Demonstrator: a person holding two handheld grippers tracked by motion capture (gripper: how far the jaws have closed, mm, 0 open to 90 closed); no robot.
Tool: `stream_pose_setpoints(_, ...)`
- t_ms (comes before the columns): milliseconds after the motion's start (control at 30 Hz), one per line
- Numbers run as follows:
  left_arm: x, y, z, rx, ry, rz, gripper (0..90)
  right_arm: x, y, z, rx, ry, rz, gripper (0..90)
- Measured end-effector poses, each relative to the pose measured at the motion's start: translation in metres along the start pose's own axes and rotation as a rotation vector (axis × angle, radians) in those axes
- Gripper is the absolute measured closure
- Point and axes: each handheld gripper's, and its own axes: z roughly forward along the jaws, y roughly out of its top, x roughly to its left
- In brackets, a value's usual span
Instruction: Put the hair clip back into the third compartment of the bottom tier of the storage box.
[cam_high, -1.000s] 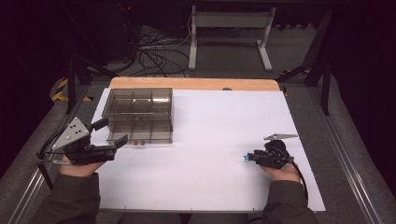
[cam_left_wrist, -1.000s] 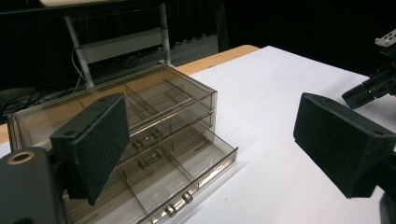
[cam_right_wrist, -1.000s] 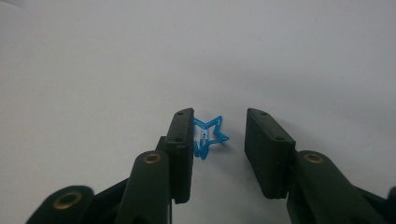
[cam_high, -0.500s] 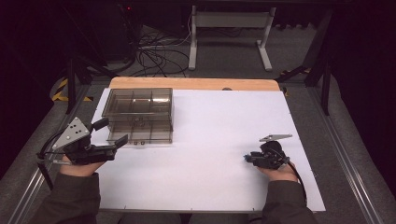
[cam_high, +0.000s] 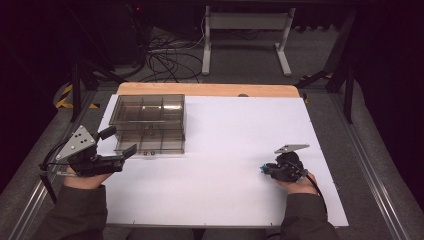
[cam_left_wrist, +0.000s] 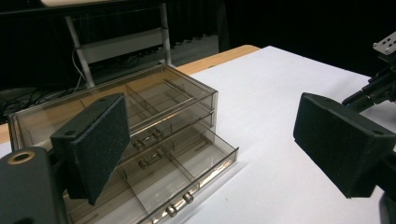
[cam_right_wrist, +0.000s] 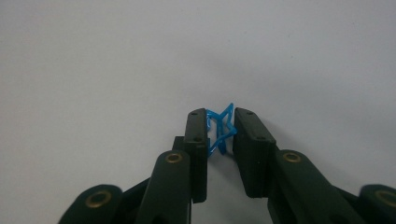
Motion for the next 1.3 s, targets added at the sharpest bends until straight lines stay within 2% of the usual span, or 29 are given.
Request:
stream_pose_setpoints(200, 0.0, 0.0, 0.0, 0.002, -0.002, 0.001, 11.7, 0.001, 0.0, -0.001, -0.019, 0.011, 0.009, 80.4)
stream_pose_setpoints(600, 0.0, 0.0, 0.0, -0.001, -0.001, 0.002, 11.7, 0.005, 0.003, -0.005, -0.056, 0.005, -0.029, 86.4)
stream_pose_setpoints(733, -0.001, 0.0, 0.0, -0.001, -0.004, 0.004, 11.6, 0.007, 0.004, -0.004, -0.069, 0.008, -0.047, 86.9)
stream_pose_setpoints(833, -0.001, 0.0, 0.001, 0.0, -0.004, 0.004, 11.6, 0.01, 0.007, -0.007, -0.106, 0.008, -0.061, 87.2)
stream_pose_setpoints(1000, -0.001, 0.0, 0.001, 0.0, -0.004, 0.007, 11.7, 0.014, 0.01, -0.008, -0.13, 0.006, -0.088, 87.3)
stream_pose_setpoints(1300, -0.001, -0.001, 0.001, 0.002, -0.004, 0.007, 11.7, 0.028, 0.019, -0.005, -0.186, 0.006, -0.133, 87.3)
